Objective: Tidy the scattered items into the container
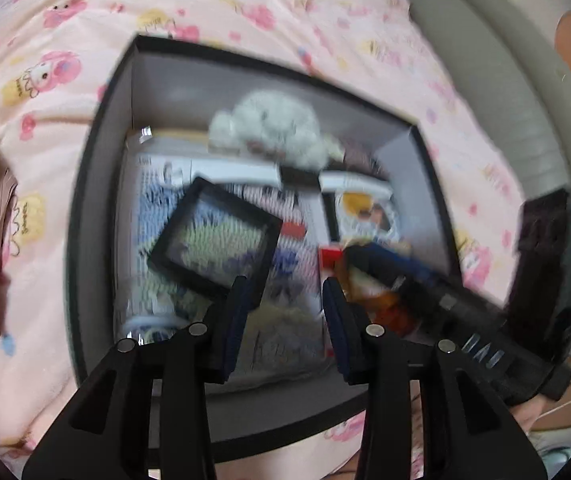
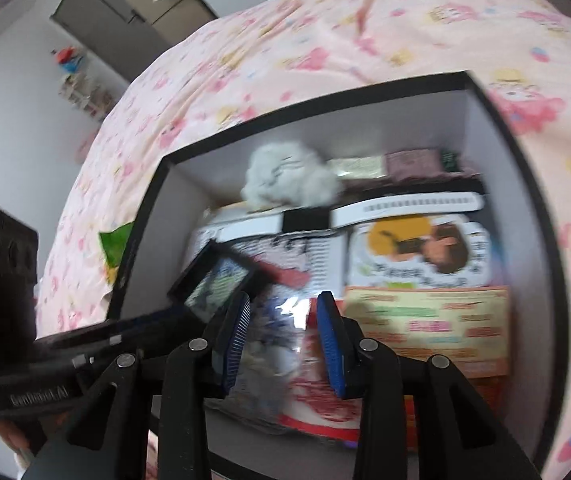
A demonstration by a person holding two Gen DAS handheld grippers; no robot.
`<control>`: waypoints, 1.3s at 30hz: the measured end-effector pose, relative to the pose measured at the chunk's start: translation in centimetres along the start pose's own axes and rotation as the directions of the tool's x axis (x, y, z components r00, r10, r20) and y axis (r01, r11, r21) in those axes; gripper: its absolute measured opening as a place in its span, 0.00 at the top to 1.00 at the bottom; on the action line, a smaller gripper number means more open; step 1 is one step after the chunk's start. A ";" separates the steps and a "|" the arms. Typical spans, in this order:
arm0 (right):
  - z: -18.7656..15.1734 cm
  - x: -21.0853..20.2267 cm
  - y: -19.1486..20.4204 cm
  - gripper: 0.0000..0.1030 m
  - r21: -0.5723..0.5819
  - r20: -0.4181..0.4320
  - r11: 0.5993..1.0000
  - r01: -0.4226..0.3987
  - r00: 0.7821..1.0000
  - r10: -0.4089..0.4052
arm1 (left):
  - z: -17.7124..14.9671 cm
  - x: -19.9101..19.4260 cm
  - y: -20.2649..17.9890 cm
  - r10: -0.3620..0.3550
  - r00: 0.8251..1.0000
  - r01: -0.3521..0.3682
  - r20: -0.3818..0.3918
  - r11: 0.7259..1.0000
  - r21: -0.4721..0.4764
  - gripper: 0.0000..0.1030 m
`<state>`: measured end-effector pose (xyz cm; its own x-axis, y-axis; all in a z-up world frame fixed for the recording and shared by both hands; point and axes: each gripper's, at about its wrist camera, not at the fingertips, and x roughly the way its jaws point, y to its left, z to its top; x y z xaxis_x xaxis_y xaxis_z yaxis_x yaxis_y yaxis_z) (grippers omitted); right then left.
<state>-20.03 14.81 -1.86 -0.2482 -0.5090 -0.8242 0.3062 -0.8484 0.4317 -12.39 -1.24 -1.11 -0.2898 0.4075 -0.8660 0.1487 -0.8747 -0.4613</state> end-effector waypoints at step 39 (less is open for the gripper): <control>1.7 -0.2 -2.2 0.69 0.036 0.064 0.990 0.133 0.989 -0.135 | 6.2 4.4 1.0 0.075 0.997 -0.069 0.021 0.974 -0.217 0.64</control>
<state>-22.19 16.54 -2.05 -0.3452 -0.3977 -0.8501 0.2373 -0.9133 0.3310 -19.40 -1.99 -4.20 -0.2973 0.3348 -0.8941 0.3705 -0.8227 -0.4313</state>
